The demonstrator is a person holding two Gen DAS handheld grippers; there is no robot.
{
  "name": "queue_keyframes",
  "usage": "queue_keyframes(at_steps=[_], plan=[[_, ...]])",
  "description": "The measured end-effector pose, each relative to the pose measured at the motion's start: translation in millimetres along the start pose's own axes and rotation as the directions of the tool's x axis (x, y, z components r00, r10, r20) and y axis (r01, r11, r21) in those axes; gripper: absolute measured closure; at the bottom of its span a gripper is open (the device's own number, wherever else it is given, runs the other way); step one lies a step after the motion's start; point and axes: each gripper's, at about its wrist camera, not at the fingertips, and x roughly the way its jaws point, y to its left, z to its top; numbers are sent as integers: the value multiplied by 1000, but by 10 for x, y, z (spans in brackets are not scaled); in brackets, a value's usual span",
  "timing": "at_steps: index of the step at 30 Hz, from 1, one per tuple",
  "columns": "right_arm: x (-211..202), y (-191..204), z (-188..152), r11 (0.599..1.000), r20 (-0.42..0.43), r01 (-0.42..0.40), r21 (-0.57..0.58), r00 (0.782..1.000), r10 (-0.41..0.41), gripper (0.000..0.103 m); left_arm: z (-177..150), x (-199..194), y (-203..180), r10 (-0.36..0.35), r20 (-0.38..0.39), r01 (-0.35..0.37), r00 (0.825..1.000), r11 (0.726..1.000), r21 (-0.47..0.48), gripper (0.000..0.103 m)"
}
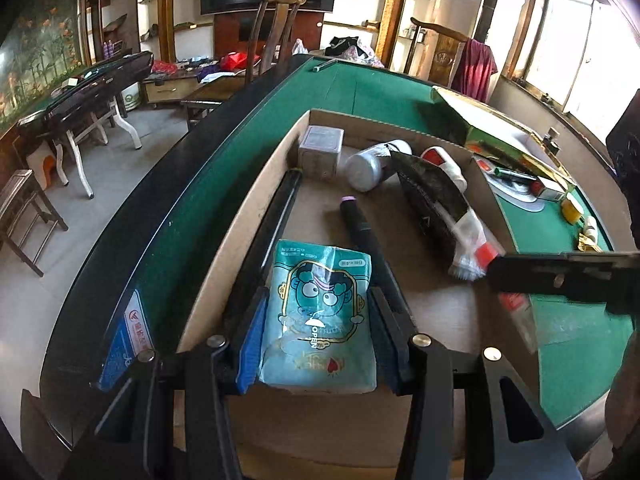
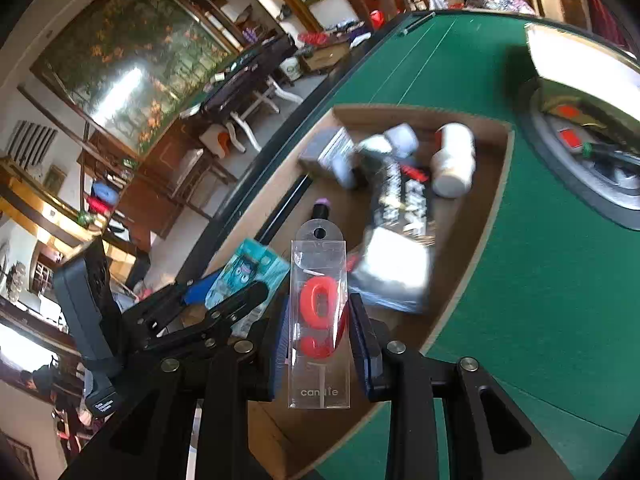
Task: Organize objects
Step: 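Carry the blue pouch and candle package into the cardboard box and release both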
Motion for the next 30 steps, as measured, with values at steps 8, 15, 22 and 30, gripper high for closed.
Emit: queue_keyframes(at_steps=[8, 15, 22, 30], plan=[[386, 82, 55, 999, -51, 42, -13, 998, -42, 72, -13, 77, 43, 3, -12, -3, 1000, 1000, -13, 56], [537, 78, 92, 991, -44, 131, -28, 990, -132, 71, -16, 89, 30, 6, 0, -6, 1000, 1000, -5, 54], [569, 89, 109, 985, -29, 167, -49, 985, -169, 71, 1, 90, -20, -8, -5, 8, 1000, 1000, -4, 36], [402, 49, 60, 992, 13, 119, -37, 993, -119, 58, 36, -187, -147, 16, 51, -16, 999, 1000, 12, 19]])
